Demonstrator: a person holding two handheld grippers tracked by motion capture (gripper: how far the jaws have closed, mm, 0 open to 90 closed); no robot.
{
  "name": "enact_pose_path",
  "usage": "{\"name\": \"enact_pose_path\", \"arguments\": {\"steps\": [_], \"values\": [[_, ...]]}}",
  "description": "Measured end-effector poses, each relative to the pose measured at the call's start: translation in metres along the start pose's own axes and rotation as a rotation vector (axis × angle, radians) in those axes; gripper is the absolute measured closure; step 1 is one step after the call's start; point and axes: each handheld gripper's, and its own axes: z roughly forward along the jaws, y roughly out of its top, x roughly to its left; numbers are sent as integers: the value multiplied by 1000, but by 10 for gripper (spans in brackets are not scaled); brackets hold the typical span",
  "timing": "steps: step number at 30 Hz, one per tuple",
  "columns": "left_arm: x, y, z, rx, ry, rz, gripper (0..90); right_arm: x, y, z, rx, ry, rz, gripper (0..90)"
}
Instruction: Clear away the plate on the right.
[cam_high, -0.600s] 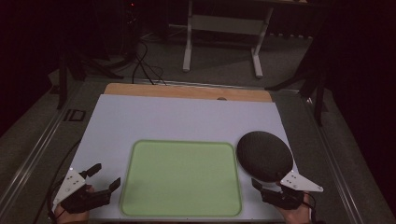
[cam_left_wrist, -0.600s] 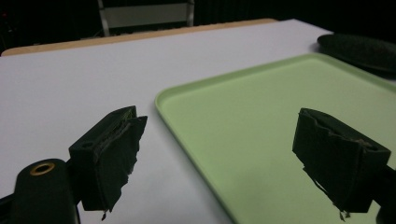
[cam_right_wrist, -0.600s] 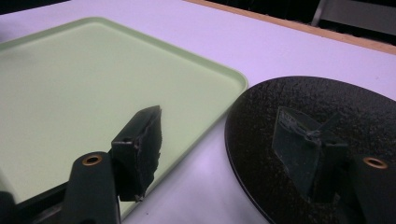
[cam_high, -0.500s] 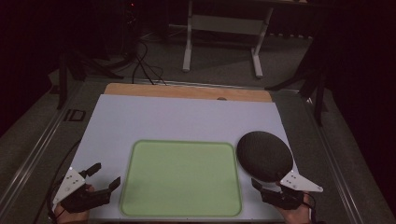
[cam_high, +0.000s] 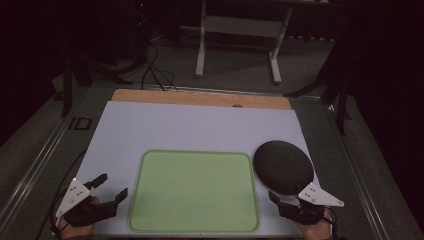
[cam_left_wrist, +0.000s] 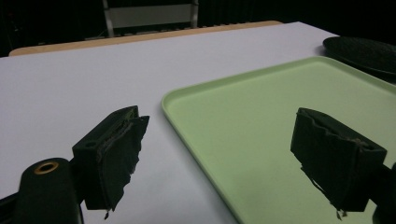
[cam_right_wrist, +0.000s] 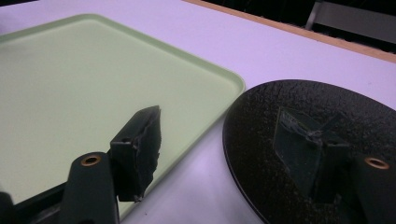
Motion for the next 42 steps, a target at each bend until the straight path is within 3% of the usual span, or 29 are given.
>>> {"name": "enact_pose_path", "arguments": {"steps": [13,42], "values": [[2,0,-1,-5,8,-10,170,-4,0,-2,-19,-18,5,317],[5,0,-1,-7,11,-15,177,-20,-2,-14,-23,-117,33,302]]}}
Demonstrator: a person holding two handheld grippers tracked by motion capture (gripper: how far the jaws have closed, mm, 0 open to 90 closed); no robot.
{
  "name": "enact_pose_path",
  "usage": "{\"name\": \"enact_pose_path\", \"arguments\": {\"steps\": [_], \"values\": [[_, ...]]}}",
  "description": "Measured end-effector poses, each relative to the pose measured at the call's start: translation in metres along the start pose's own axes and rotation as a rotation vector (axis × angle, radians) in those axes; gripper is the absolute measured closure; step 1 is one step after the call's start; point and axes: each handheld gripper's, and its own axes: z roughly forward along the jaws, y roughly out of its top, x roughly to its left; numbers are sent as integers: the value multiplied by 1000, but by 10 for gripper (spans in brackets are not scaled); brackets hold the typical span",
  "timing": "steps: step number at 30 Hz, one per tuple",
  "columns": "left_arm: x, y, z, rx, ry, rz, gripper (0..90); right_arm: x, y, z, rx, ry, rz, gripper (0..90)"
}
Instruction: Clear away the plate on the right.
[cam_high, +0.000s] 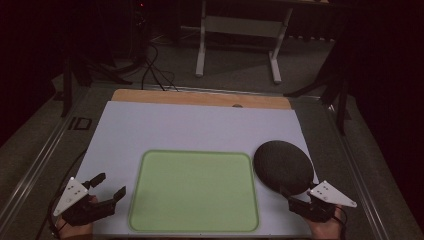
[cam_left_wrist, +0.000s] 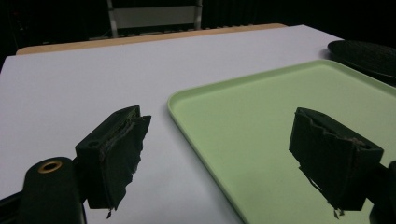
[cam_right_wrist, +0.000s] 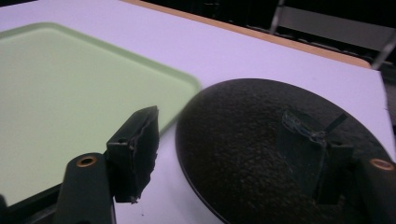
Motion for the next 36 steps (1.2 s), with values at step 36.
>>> {"name": "enact_pose_path", "arguments": {"steps": [36], "values": [[0,-2,2,4,3,-13,180,-6,7,0,251,-128,-393,325]]}}
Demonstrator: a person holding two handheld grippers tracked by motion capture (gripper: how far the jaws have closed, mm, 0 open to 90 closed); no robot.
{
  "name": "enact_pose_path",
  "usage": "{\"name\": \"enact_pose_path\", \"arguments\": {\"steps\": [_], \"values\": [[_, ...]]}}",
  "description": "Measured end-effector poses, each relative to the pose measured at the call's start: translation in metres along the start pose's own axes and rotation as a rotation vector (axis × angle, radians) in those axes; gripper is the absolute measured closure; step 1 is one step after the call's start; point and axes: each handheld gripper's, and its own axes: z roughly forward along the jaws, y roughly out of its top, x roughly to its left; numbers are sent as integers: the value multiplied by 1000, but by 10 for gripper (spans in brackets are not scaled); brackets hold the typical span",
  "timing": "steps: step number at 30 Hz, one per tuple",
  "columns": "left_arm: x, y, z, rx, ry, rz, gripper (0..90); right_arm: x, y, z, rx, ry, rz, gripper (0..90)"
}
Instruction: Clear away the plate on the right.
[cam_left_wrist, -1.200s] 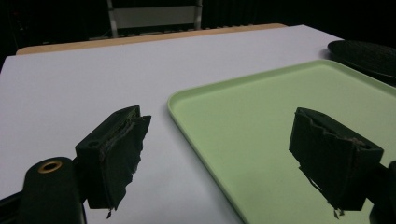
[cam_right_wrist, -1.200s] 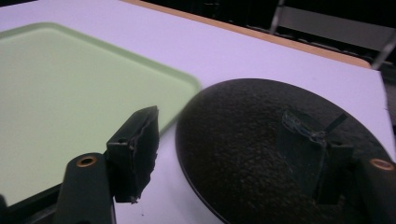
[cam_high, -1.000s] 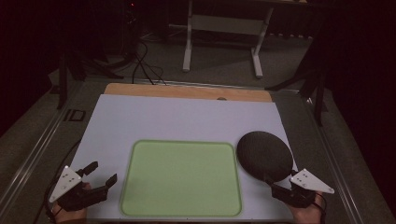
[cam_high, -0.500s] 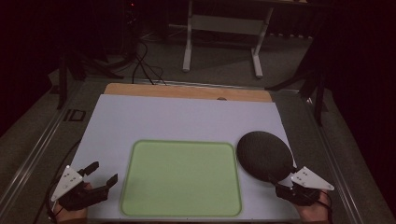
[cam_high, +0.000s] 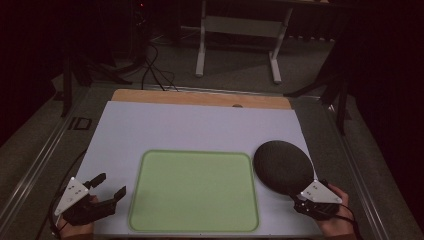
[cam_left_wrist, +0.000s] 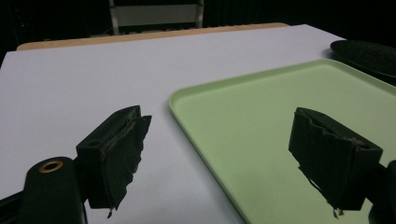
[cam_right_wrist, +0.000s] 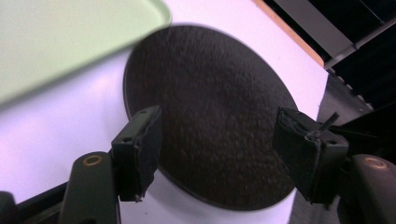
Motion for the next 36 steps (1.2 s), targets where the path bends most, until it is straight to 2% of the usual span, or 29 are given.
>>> {"name": "enact_pose_path", "arguments": {"steps": [2,4,9,13,20,22,23,29,36], "values": [[0,0,0,2,0,1,180,2,-3,1,25,-14,-40,327],[0,0,1,4,0,-1,180,4,-4,2,36,-23,-53,330],[1,-1,2,10,2,-1,188,16,-7,7,90,-57,-172,375],[1,-1,3,11,0,-4,188,24,-9,9,115,-77,-235,423],[1,-1,3,13,-1,-3,188,37,-9,17,151,-82,-341,453],[1,-1,3,12,-2,-3,188,38,-9,18,156,-79,-356,454],[1,-1,3,13,-2,-3,188,42,-9,21,177,-84,-401,457],[1,-1,3,12,-3,-4,189,50,-14,30,221,-130,-508,456],[1,-1,3,12,-2,-6,189,55,-15,41,235,-182,-616,561]]}}
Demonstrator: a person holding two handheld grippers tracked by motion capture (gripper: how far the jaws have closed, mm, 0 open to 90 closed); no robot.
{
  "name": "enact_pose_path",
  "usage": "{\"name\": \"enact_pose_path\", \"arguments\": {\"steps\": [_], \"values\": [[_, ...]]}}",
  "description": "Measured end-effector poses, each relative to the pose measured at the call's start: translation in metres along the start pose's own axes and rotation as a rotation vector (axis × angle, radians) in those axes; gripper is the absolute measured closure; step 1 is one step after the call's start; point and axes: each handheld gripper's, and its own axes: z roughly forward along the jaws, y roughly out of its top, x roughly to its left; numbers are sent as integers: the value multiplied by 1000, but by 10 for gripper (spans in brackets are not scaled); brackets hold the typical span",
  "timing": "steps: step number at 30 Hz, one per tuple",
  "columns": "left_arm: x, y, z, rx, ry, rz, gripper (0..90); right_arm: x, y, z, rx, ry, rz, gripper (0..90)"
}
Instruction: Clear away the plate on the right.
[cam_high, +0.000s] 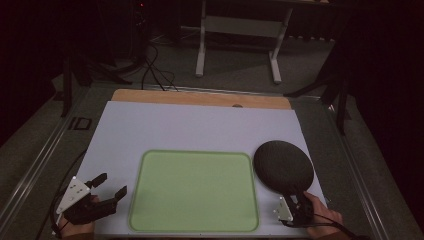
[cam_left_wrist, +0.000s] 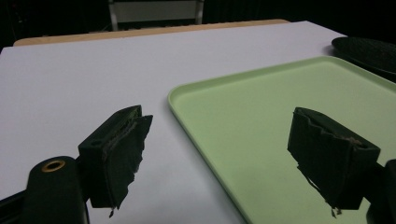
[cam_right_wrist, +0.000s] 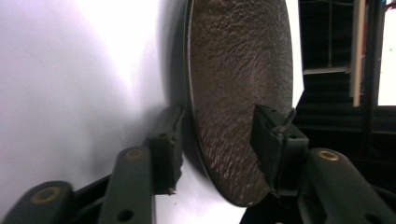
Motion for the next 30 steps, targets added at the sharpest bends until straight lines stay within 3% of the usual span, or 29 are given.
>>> {"name": "enact_pose_path", "arguments": {"steps": [13,20,24,30], "values": [[0,0,0,3,-3,2,189,8,9,22,23,-70,-138,630],[0,0,1,3,-4,3,189,5,11,27,30,-71,-160,627],[0,0,1,2,-5,1,189,4,12,32,51,-48,-164,767],[0,0,1,4,-4,-1,189,4,12,36,80,-74,-194,812]]}}
